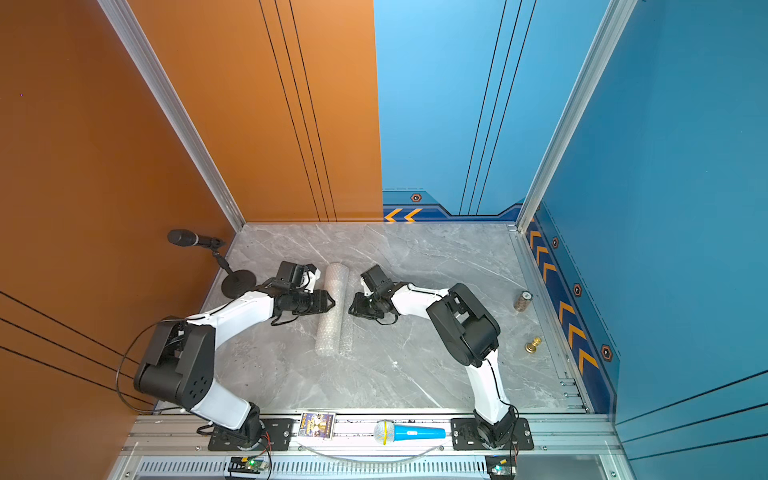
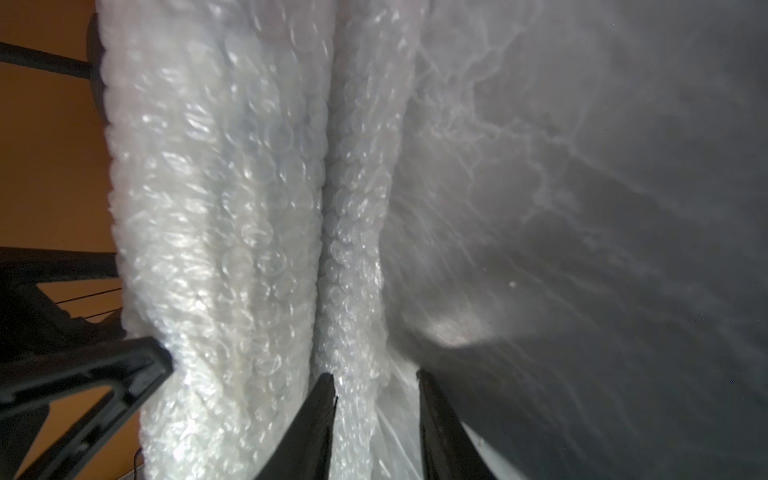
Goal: Unwrap the vase from the bubble wrap
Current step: Unwrap the bubble wrap at the center of the board.
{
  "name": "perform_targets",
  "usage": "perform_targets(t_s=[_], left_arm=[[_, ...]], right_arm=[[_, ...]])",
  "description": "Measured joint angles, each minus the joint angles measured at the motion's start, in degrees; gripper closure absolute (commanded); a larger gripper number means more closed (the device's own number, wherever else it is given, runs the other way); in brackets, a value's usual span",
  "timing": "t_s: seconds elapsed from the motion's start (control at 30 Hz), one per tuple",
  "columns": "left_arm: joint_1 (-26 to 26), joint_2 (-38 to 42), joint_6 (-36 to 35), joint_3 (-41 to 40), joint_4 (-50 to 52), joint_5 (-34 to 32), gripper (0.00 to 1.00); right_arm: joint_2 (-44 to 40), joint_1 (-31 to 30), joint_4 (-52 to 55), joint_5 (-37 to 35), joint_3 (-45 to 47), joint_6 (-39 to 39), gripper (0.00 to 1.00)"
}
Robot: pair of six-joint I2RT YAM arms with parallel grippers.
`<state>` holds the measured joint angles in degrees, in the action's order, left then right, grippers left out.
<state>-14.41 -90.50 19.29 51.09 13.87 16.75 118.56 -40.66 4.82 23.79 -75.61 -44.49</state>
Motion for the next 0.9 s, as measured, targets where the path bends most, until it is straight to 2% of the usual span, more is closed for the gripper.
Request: perform_targets(t_s=[0.27,0.63,0.9], left_arm=[[0.5,-0.3,-0.2,0.0,-0.5,0.4,0.40],[0.5,-0.4,-0.4,0.0,-0.8,0.4,0.41],[0.5,-0.2,-0.4,0.0,-0.6,0.6,0.40]], right_arm=[[3.7,0.0,-1.0,0.2,-4.2,-0.6,0.67],[3.9,0.0,-1.0,0.3,-4.2,-2.0,1.00],[3.8,0.0,-2.9,0.0,-2.3,-2.3,1.00]])
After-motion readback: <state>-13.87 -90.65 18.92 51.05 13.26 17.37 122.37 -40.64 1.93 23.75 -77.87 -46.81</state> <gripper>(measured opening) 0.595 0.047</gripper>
